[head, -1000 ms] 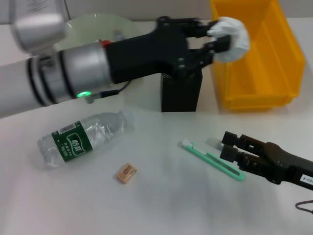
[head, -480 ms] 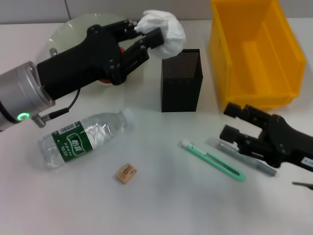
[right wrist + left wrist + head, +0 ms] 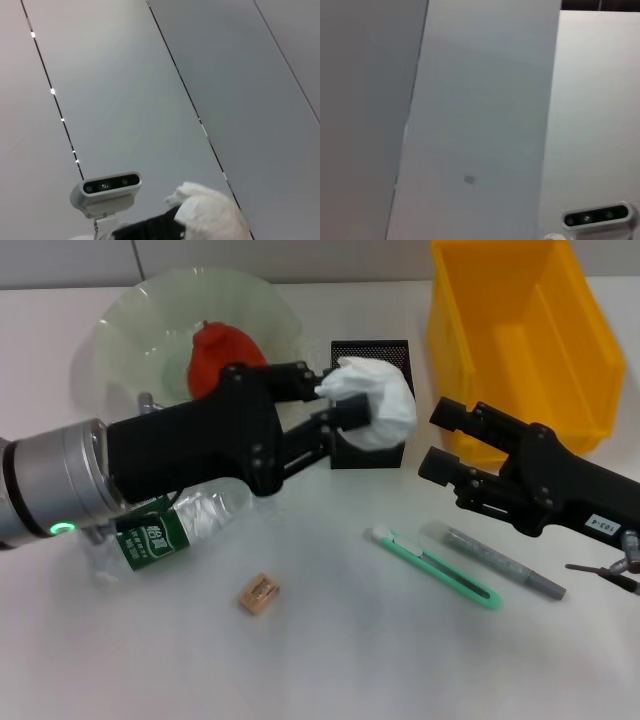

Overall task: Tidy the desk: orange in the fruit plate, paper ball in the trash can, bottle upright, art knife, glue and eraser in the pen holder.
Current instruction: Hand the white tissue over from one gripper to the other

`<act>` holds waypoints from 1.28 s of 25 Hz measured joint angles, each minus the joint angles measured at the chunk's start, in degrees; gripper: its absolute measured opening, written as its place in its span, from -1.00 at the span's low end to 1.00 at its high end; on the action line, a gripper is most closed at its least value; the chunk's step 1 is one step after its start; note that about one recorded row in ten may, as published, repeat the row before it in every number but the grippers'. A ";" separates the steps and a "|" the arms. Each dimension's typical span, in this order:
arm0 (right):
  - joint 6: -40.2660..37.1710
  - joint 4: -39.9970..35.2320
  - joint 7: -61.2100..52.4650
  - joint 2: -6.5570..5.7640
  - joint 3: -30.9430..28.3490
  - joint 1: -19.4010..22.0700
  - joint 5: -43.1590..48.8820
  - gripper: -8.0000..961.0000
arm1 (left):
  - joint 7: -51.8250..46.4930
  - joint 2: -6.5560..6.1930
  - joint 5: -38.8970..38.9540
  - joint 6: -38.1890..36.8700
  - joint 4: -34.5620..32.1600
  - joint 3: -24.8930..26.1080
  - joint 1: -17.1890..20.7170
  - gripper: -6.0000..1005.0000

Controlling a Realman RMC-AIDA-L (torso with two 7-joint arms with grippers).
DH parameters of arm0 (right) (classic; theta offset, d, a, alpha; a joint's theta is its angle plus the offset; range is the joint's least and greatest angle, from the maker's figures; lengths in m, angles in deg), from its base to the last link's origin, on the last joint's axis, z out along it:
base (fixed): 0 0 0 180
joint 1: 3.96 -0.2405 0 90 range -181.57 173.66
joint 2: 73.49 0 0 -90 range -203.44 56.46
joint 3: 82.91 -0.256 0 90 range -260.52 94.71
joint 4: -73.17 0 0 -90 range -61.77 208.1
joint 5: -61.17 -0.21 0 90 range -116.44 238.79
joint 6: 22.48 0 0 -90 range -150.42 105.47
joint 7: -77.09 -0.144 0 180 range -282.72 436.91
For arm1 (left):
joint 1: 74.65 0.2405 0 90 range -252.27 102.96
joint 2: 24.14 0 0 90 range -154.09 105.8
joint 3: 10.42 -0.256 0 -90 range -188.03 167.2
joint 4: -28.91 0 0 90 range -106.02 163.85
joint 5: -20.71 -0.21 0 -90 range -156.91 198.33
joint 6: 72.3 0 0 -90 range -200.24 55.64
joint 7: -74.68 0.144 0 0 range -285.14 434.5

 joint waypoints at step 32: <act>0.26 0.84 0.51 0.10 0.52 -2.84 0.03 0.58 | 0.18 0.27 -0.12 -0.14 2.89 0.08 -2.03 -0.43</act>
